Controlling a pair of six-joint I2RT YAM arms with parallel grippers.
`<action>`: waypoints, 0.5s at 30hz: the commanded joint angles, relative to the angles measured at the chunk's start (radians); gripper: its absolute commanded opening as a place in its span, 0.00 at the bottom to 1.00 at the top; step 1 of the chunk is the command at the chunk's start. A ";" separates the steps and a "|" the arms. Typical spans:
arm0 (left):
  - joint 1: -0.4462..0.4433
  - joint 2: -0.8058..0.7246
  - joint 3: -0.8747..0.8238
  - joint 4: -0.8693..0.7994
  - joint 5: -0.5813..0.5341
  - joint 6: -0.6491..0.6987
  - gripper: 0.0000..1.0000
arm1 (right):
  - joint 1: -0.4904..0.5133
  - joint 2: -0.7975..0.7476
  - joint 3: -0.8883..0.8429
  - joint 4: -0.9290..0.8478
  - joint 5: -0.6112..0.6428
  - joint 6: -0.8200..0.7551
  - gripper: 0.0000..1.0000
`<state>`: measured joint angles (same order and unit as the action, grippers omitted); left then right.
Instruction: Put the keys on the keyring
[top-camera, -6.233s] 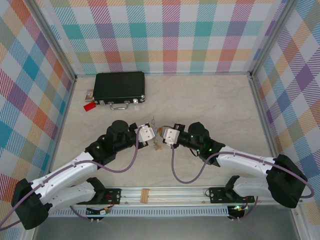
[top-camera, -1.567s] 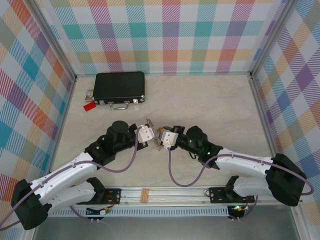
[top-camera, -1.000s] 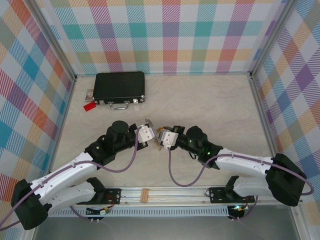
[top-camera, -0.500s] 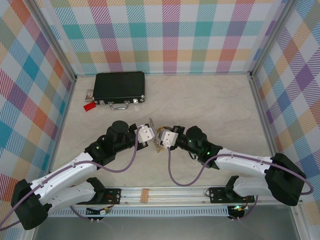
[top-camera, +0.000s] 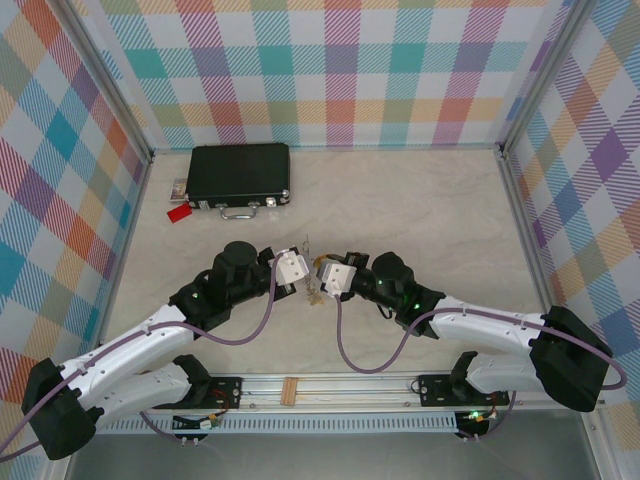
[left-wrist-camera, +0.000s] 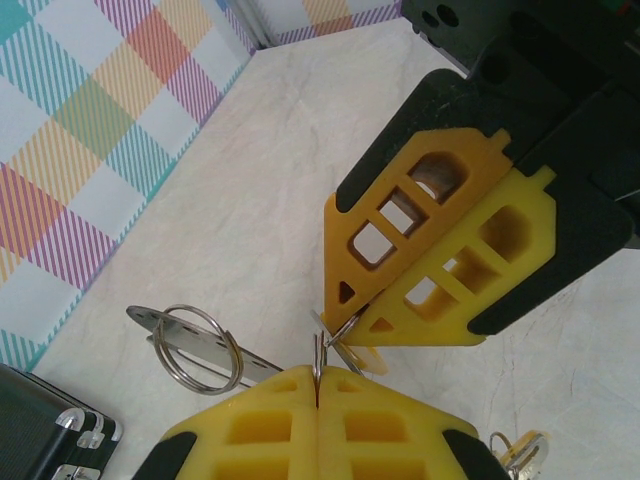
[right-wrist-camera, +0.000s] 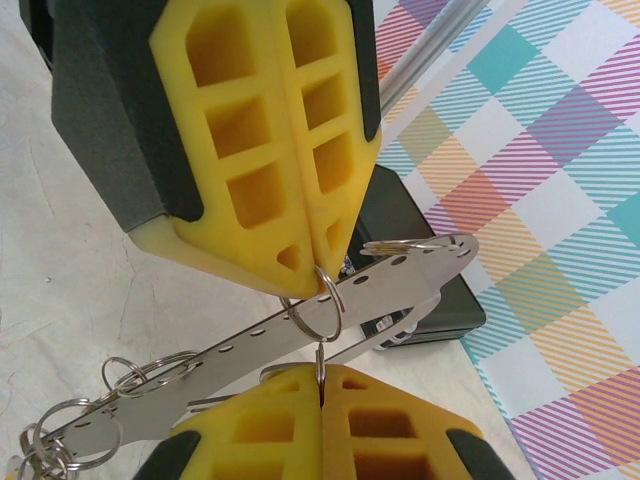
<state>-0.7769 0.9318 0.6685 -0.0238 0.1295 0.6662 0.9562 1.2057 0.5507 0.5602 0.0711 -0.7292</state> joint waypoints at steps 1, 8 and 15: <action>-0.012 -0.007 0.029 0.038 0.018 -0.013 0.00 | 0.006 0.002 0.006 0.038 -0.010 0.020 0.00; -0.012 -0.008 0.029 0.034 0.026 -0.012 0.00 | 0.005 0.002 0.010 0.043 -0.001 0.024 0.00; -0.012 -0.006 0.030 0.032 0.033 -0.017 0.00 | 0.006 0.002 0.011 0.043 -0.007 0.023 0.00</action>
<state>-0.7769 0.9318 0.6685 -0.0242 0.1337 0.6655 0.9562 1.2053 0.5507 0.5606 0.0715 -0.7185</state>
